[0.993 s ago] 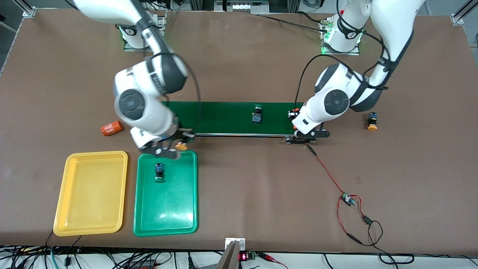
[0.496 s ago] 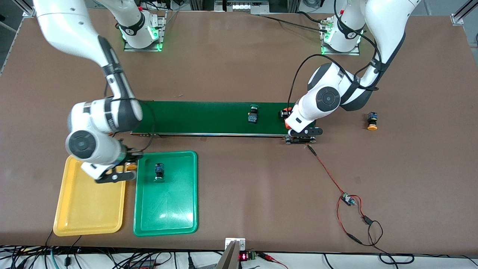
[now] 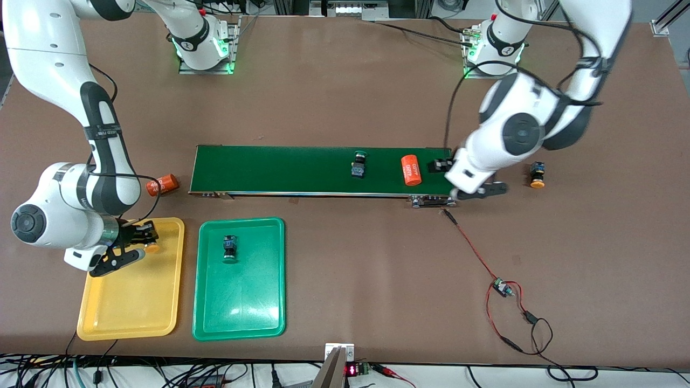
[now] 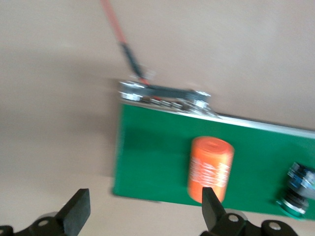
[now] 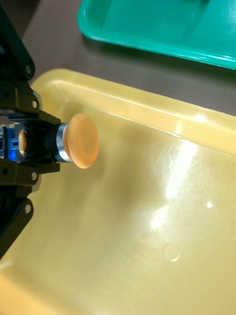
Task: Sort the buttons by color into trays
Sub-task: 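Place the yellow button in the yellow tray with the right gripper, then grasp a yellow button with the left gripper while the right gripper returns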
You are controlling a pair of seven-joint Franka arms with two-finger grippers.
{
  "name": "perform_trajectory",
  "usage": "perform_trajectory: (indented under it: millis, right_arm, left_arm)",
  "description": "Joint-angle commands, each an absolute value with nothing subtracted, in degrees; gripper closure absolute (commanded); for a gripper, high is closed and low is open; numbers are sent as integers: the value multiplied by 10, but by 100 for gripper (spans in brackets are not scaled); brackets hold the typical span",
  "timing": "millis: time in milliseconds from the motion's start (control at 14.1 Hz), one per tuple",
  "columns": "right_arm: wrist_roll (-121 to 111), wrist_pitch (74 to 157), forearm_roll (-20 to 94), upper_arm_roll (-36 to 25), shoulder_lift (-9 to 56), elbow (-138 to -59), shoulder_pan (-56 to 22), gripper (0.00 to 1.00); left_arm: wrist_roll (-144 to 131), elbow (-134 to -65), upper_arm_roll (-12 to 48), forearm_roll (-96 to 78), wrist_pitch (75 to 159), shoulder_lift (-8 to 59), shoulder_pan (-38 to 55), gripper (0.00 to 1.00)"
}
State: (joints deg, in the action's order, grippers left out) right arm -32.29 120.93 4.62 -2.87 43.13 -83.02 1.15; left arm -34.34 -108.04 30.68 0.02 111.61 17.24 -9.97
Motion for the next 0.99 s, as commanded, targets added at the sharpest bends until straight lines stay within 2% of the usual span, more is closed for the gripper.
perform_trajectory:
  millis: [0,284,355,425,496,709,922]
  right_arm:
    - [-371,1223,54,-18,453,-813,17,100]
    - [-380,1271,51,-17,467,-813,12,100]
    - [-388,1271,53,-17,467,-813,13,88]
    - [-379,1270,55,-17,467,-813,12,32]
    - [-372,1267,56,-17,464,-813,12,0]
    - [-359,1252,55,-16,447,-815,-1,0]
    - [-307,1174,55,-15,411,-816,-8,0]
  left_arm:
    - [-275,-1085,245,-9,1096,171,-119,0]
    - [-47,-1105,143,-7,1088,178,-123,0]
    - [-11,-1117,126,-7,1087,178,-123,0]
    - [19,-1132,107,-3,1086,180,-123,0]
    - [39,-1140,95,23,1086,186,-123,0]
    - [55,-1165,88,115,1093,199,-123,0]
    - [56,-1204,79,142,1141,213,-123,0]
